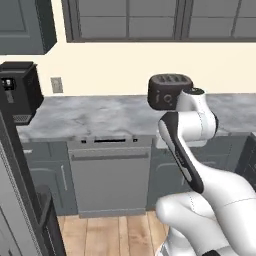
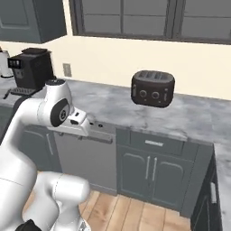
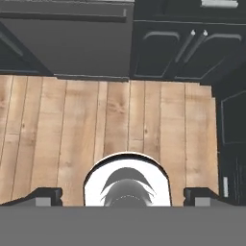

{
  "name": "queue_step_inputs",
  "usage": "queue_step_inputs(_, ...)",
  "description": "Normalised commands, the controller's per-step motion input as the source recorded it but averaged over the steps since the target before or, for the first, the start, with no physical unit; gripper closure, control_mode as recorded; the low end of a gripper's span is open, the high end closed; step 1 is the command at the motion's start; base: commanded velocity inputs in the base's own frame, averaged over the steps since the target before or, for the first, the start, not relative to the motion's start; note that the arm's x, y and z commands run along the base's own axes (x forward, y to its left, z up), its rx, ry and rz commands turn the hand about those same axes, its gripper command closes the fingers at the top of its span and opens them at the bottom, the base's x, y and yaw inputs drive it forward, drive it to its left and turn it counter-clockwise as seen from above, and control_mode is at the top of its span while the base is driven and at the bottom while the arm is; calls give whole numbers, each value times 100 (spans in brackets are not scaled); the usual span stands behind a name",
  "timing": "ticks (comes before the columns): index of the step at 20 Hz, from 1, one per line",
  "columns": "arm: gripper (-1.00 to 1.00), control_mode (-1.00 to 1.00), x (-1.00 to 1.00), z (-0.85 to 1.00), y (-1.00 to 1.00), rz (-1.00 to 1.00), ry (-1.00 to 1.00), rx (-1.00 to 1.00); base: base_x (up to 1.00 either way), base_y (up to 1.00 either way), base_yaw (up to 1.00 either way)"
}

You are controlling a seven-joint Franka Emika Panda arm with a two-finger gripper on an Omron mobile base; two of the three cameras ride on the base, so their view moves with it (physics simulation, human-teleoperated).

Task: Retrieve the butter from the fridge and place it on a plate on the dining table. Then retrieve the butter knife by the fridge and place it near the plate.

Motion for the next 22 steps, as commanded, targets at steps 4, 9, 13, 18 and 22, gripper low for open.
queue_step_inputs(4, -100, 100, 0, 0, 0, 0, 0, 0, 61, -34, 43)
queue_step_inputs(9, -100, 100, 0, 0, 0, 0, 0, 0, 63, -28, 48)
queue_step_inputs(13, -100, 100, 0, 0, 0, 0, 0, 0, 55, -28, 33)
queue_step_inputs(18, -100, 100, 0, 0, 0, 0, 0, 0, 64, -25, 11)
queue_step_inputs(22, -100, 100, 0, 0, 0, 0, 0, 0, 52, -7, -5)
